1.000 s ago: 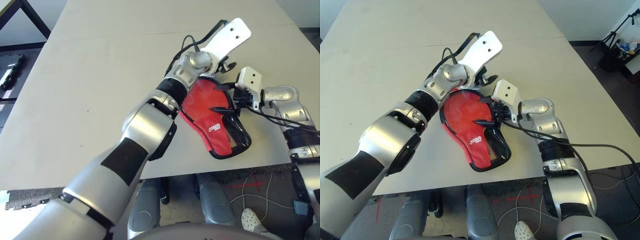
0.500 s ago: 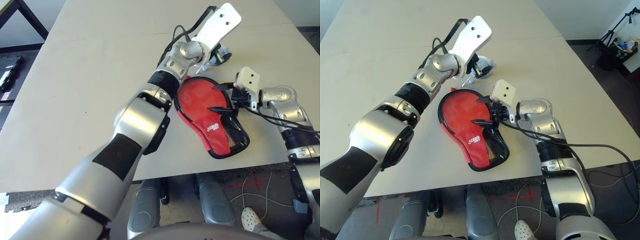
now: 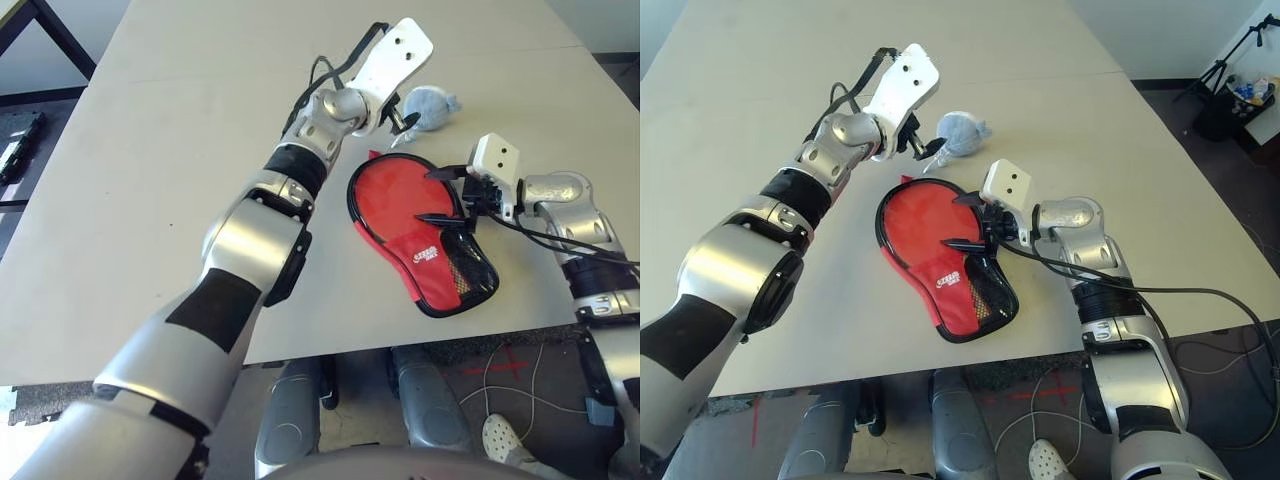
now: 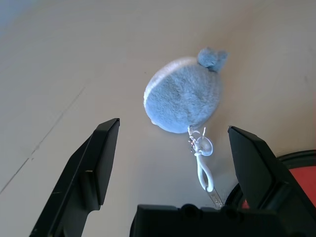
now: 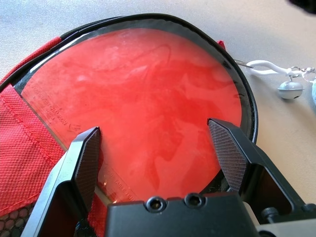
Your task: Store the ping-pong paddle in its case and zip it.
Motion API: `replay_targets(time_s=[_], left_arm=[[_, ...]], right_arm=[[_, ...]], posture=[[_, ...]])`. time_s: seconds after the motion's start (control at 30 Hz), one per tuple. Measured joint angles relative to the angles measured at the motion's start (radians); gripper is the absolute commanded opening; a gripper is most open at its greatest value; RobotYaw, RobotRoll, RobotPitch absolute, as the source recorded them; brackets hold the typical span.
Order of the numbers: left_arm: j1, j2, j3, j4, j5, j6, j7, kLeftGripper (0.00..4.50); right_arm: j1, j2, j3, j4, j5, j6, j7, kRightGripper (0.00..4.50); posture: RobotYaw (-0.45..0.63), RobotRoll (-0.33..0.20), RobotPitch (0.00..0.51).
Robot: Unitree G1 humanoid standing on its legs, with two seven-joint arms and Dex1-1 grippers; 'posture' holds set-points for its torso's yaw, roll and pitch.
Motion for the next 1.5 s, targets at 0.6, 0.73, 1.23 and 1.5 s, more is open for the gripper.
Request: replay_targets(time_s=[0.6,0.73,1.23,1.5], left_arm=[[0.07,-0.006,0.004,0.002,0.009,0.082,-0.058,4.47],[0.071,-0.006,0.014,-0.01,-0.008,0.083,-0.061,4.47],[0.194,0.16,0.038,-0.28,-0.028,0.208,-0.138,4.47],[0.379,0.277,0.003,-0.647,-0.055,0.378,-0.327,4.47]], right_arm=[[0.004,-0.002,0.0,-0.012,0.0,0.011,0.0,4.5],[0.004,-0.001,0.0,-0.012,0.0,0.011,0.0,4.5],[0.003,0.002,0.0,-0.011,0.0,0.011,-0.001,4.5],[-0.003,0.01,0.003,-0.001,-0.001,0.009,0.0,4.5]], posture=[[-0.14,0.0,0.273],[-0.14,0.0,0.272],[-0.12,0.0,0.259],[-0.11,0.0,0.252]])
